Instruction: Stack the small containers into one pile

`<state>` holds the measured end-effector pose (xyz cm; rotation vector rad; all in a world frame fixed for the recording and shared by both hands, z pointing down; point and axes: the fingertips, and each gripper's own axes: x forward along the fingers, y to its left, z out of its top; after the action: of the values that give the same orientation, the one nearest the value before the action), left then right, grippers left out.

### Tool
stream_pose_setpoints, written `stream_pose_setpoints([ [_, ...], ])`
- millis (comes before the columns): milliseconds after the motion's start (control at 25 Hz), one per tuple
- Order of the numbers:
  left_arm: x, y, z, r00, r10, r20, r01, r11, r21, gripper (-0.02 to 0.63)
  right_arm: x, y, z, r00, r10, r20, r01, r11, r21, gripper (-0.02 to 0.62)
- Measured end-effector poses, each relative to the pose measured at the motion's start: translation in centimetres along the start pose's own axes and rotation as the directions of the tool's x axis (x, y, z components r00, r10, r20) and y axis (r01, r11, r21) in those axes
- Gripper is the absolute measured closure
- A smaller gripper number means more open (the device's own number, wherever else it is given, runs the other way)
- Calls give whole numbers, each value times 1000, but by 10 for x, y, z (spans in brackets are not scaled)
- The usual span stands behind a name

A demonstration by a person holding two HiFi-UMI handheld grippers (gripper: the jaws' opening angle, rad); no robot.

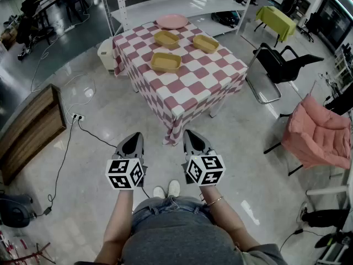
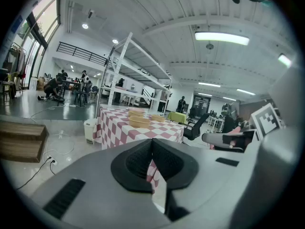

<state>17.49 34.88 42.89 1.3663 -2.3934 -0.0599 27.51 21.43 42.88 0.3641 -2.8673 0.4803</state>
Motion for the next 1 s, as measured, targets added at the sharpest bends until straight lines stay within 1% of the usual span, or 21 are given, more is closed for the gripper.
stream_pose_setpoints([
  [160, 1, 4, -2, 1000, 27, 2, -27, 1000, 3, 589, 3, -2, -1, 1000, 2, -10, -2, 1000, 2, 586],
  [440, 6, 1, 5, 1000, 7, 26, -6, 999, -37, 589, 8, -10, -7, 999, 4, -39, -3, 1000, 26, 584],
  [680, 7, 2, 1, 999, 31, 23, -31, 999, -24, 589, 6, -22, -10, 999, 2, -47, 1, 997, 76, 584],
  [760, 7, 4, 2, 999, 47, 24, -47, 999, -15, 589, 5, -22, -10, 999, 10, -46, -7, 998, 66, 584],
  [840, 7, 6, 3, 998, 56, 30, -56, 998, -23, 589, 4, -21, -10, 999, 16, -48, -14, 999, 51, 584],
  [1000, 13, 6, 6, 999, 42, 35, -41, 999, -34, 589, 11, -26, -10, 998, 15, -56, -12, 999, 50, 584],
])
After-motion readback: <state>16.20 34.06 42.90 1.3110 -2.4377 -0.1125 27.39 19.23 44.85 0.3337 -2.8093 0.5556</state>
